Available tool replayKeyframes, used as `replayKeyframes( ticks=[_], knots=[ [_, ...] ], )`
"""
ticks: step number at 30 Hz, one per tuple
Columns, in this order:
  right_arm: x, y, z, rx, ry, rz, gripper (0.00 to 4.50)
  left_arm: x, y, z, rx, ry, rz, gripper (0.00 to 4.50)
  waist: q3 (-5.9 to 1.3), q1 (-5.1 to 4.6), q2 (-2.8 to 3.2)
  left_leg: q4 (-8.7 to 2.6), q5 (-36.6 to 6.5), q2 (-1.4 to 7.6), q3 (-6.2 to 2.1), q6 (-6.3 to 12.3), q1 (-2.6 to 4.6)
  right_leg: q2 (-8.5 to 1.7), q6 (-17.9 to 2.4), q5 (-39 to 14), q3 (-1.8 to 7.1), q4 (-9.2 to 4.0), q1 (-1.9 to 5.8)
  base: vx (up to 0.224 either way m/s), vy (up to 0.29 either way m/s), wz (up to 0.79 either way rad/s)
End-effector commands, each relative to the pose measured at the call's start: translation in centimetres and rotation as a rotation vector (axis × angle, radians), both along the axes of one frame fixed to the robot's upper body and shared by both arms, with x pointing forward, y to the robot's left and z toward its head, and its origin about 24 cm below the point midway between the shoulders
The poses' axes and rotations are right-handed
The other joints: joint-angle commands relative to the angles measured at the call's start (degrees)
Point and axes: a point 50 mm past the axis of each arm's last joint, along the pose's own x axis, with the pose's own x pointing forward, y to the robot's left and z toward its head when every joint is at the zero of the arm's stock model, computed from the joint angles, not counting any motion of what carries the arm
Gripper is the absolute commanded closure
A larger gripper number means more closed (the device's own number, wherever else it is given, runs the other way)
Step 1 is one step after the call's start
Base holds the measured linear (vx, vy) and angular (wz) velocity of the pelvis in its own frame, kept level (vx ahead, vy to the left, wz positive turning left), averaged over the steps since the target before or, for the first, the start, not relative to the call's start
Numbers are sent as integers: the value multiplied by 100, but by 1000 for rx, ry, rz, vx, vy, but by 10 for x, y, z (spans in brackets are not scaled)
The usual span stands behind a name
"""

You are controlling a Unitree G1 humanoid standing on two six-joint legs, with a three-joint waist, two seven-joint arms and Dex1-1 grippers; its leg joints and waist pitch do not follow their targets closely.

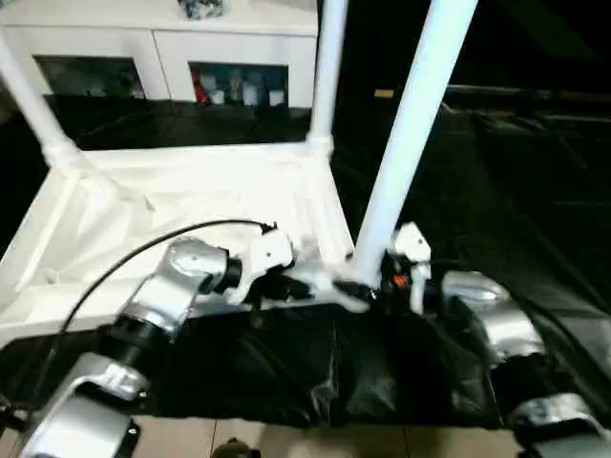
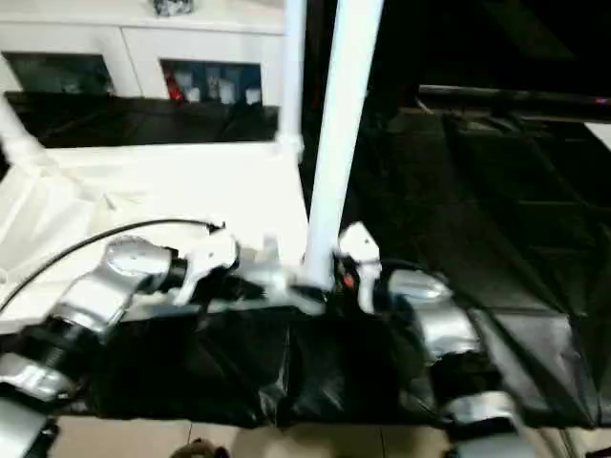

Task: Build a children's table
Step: Rotate leg to tighten

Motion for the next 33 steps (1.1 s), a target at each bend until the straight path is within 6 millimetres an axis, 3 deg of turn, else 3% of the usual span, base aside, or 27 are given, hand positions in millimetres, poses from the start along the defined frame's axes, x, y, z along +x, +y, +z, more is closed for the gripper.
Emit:
replayKeyframes(
  ticks=[1, 3, 6, 10, 11, 12, 18, 23, 26, 29, 33],
  knots=[
    [10, 12, -12, -22, 41, -186, 170, 9, -23, -3, -14, -32, 114, 450, -336, -32, -24, -427, -1231, 316, -104, 40, 122, -563, -1151, -1444, 316, -485, 257, 0, 0, 0],
    [14, 16, -15, -24, 57, -269, 170, 15, -29, -3, -15, -51, 178, 450, -308, -92, -21, -457, -1547, 295, -123, -105, 174, -566, -1003, -2039, 316, -559, 232, 0, 0, 0],
    [19, 33, -20, -26, 77, -374, 170, 20, -43, -3, -14, -57, 243, 450, -298, -121, -4, -472, -1688, 297, -141, -140, 179, -572, -910, -2190, 325, -595, 225, 0, 0, 0],
    [19, 43, -18, 11, 74, -362, 170, 19, -50, -4, -19, -58, 228, 450, -327, -109, -9, -469, -1545, 301, -130, -33, 157, -576, -948, -1751, 339, -564, 250, 0, 0, 0],
    [20, 45, -16, 33, 78, -360, 115, 19, -50, -4, -18, -57, 216, 450, -328, -108, -11, -467, -1514, 302, -129, -17, 154, -572, -968, -1683, 337, -555, 255, 0, 0, 0],
    [20, 45, -15, 56, 82, -356, 101, 18, -50, -5, -15, -57, 204, 450, -327, -109, -14, -472, -1482, 303, -128, 16, 146, -567, -992, -1599, 338, -544, 262, 0, 0, 0],
    [20, 40, -10, 58, 50, -290, 78, 10, -47, -8, -9, -55, 103, 450, -325, -105, -10, -481, -1528, 312, -135, 48, 141, -584, -975, -1743, 335, -558, 263, 0, 0, 0],
    [12, 24, -2, 43, -10, -88, 78, 2, -37, -5, -46, -39, -15, 450, -365, -74, -30, -435, -1074, 318, -112, 241, 102, -570, -1148, -897, 334, -460, 320, 0, 0, 0],
    [7, 17, 0, 21, -29, -11, 78, -3, -33, -4, -47, -17, -71, 450, -379, -73, -6, -412, -820, 318, -95, 371, 97, -549, -1357, -340, 321, -392, 317, 0, 0, 0],
    [0, 9, 1, -1, -31, 96, 78, -6, -28, -3, -40, -5, -115, 450, -358, -51, 20, -423, -1012, 330, -95, 338, 112, -554, -1348, -628, 313, -431, 315, 0, 0, 0],
    [-14, -2, 3, -12, 7, 272, 78, -9, -17, -1, -28, 24, -167, 450, -334, 1, 11, -442, -1294, 348, -94, 298, 122, -545, -1254, -1027, 319, -472, 321, 0, 0, 0]
  ],
)
